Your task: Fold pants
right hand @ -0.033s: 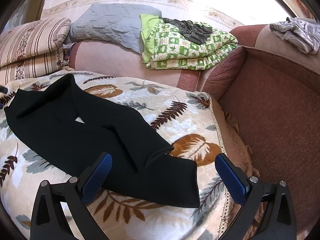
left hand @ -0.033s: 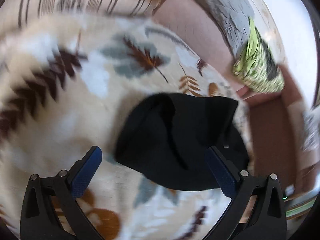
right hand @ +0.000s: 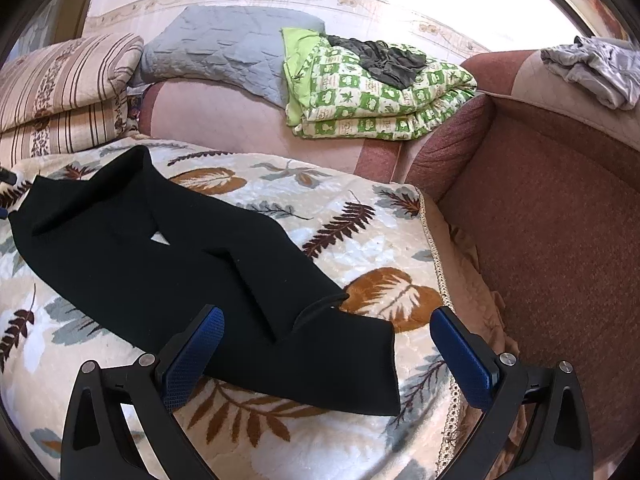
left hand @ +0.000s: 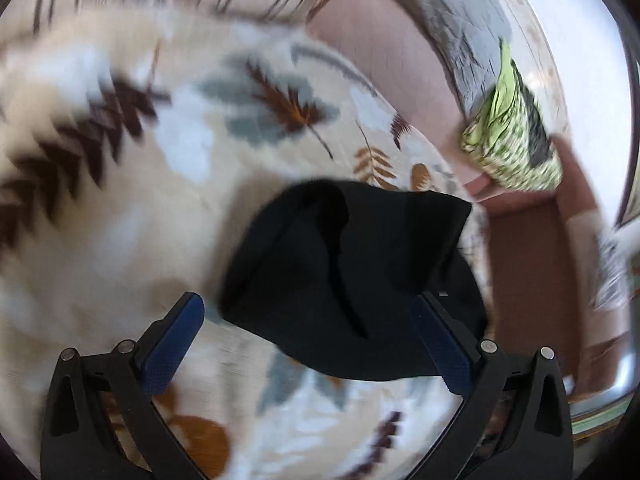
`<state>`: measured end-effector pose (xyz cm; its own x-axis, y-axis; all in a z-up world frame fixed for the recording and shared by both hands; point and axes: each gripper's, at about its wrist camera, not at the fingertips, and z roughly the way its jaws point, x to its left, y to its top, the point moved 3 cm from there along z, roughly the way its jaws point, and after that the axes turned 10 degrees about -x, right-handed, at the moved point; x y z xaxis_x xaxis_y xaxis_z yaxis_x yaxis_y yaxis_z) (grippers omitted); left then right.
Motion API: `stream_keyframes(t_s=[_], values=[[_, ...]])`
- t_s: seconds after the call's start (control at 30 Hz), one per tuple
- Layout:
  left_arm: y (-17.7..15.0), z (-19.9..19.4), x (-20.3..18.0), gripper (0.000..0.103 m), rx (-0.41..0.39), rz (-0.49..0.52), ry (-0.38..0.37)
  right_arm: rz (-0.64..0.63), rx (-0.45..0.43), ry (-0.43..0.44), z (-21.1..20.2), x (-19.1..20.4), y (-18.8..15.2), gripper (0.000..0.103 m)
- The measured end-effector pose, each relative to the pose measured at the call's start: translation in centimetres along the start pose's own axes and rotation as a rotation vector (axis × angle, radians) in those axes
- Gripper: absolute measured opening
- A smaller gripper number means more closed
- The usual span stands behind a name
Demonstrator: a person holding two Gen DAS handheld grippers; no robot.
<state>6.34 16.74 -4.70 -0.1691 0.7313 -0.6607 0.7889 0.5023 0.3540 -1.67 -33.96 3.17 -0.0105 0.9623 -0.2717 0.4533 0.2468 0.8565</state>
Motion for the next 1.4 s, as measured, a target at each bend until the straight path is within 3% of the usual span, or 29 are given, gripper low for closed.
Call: stream_keyframes(t_s=[0.1,0.27,0.37,0.43,0.53,0.57,0.6,0.7,0.87,0.93,1.0,1.13,1.2,1.23,1.27,1.3,1.33,1.4], values=[[-0.5,1.2,1.0,0.103,0.025,-0.099,-0.032,0.009,0.003,-0.004,0.1,-0.2,-0.1,0.102],[-0.3,1.3,0.3,0.101,-0.003,-0.144,-0.128,0.070,0.009,-0.016,0.3,-1.8,-0.2,0.102],[-0.4,1.8,-0.3,0.072,0.010,-0.092,-0.073,0.180,0.039,-0.028,0.5,-4.5,-0.9,0.102],[-0.6,2.2,-0.4,0.043,0.019,-0.058,-0.007,0.311,0.075,-0.026,0.7,-7.2,-2.0,0.102],[-0.8,2.3,-0.1,0.028,0.017,-0.031,0.039,0.519,0.117,-0.004,1.0,-10.8,-3.6,0.102],[-0.9,2.3,0.2,0.025,0.015,-0.028,0.045,0.590,0.124,0.012,1.1,-11.7,-4.1,0.098],[-1.0,2.4,0.3,0.021,0.016,-0.026,0.044,0.642,0.123,0.029,1.1,-12.4,-4.5,0.087],[-1.1,2.4,0.4,0.017,0.013,-0.015,0.031,0.829,0.161,0.104,1.8,-14.1,-6.3,0.063],[-1.0,2.6,0.1,0.018,0.011,-0.011,0.039,1.078,0.254,0.241,3.6,-14.9,-9.6,0.057],[-1.1,2.7,0.0,0.020,0.011,-0.004,0.038,1.169,0.317,0.287,4.4,-14.6,-11.1,0.047],[-1.1,2.8,-0.1,0.022,0.008,-0.007,0.032,1.209,0.378,0.278,4.7,-14.4,-12.4,0.043],[-1.3,3.0,-0.3,0.042,-0.002,-0.022,-0.007,1.236,0.408,0.363,5.3,-13.6,-12.8,0.044],[-1.3,3.0,-0.5,0.043,-0.011,-0.022,-0.008,1.251,0.418,0.382,5.9,-13.3,-12.9,0.042],[-1.3,3.0,-0.6,0.043,-0.016,-0.020,-0.005,1.247,0.414,0.376,6.1,-13.3,-12.7,0.038],[-1.3,2.9,-0.6,0.043,-0.023,-0.020,-0.010,1.231,0.412,0.366,6.1,-13.3,-12.6,0.021],[-1.3,2.8,-0.6,0.039,-0.036,-0.024,-0.018,1.214,0.416,0.364,6.3,-13.2,-12.5,0.003],[-1.2,2.7,-0.5,0.009,-0.043,-0.026,-0.018,1.201,0.419,0.364,6.3,-13.1,-12.4,0.003],[-1.5,2.2,-0.3,0.007,-0.039,-0.014,-0.001,1.165,0.396,0.351,5.9,-13.2,-12.0,0.003]])
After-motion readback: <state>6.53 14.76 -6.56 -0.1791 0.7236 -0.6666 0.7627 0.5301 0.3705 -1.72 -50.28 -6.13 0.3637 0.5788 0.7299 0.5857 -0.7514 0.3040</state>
